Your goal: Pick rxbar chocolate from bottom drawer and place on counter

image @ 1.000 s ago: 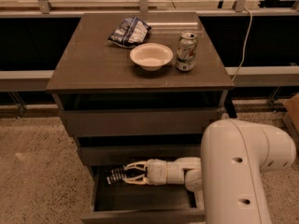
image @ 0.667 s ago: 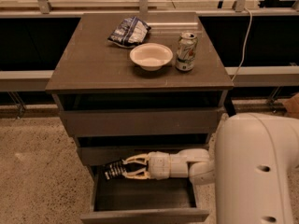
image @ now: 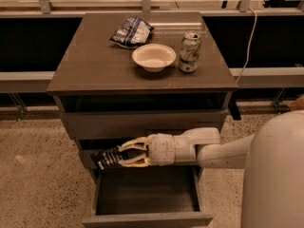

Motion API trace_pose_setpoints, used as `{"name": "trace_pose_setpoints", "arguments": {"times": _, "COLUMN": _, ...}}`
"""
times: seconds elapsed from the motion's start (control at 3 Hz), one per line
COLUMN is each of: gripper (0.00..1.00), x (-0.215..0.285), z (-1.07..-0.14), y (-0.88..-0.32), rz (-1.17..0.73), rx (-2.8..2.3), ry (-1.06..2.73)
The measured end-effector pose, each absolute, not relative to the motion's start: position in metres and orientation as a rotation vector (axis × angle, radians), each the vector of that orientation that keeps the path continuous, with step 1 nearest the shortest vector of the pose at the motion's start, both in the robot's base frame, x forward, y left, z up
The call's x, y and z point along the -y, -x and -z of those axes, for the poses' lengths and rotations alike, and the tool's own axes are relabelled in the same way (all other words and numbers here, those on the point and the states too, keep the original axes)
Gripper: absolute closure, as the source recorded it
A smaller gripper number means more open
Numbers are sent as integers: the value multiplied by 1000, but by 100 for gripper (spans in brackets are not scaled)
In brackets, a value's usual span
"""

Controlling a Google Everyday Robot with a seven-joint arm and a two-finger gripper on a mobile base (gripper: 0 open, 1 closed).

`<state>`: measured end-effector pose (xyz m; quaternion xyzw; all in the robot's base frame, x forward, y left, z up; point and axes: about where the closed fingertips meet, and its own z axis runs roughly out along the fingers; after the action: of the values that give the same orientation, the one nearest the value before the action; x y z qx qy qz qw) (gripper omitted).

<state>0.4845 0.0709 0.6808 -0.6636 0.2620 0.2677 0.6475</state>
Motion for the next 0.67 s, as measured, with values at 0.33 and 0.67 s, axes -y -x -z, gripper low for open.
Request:
{"name": "trace_pose_setpoints", "arguments": {"times": 0.33, "gripper": 100, "x": -82, "z": -728, "y": -480, "rz": -620, "rx": -547, "ry": 1535}}
{"name": "trace_pose_setpoints", "arguments": {"times": 0.67, "gripper": 100, "x": -88, "z": -745, "y": -477, "rz": -632, "rx": -533, "ry": 1548}}
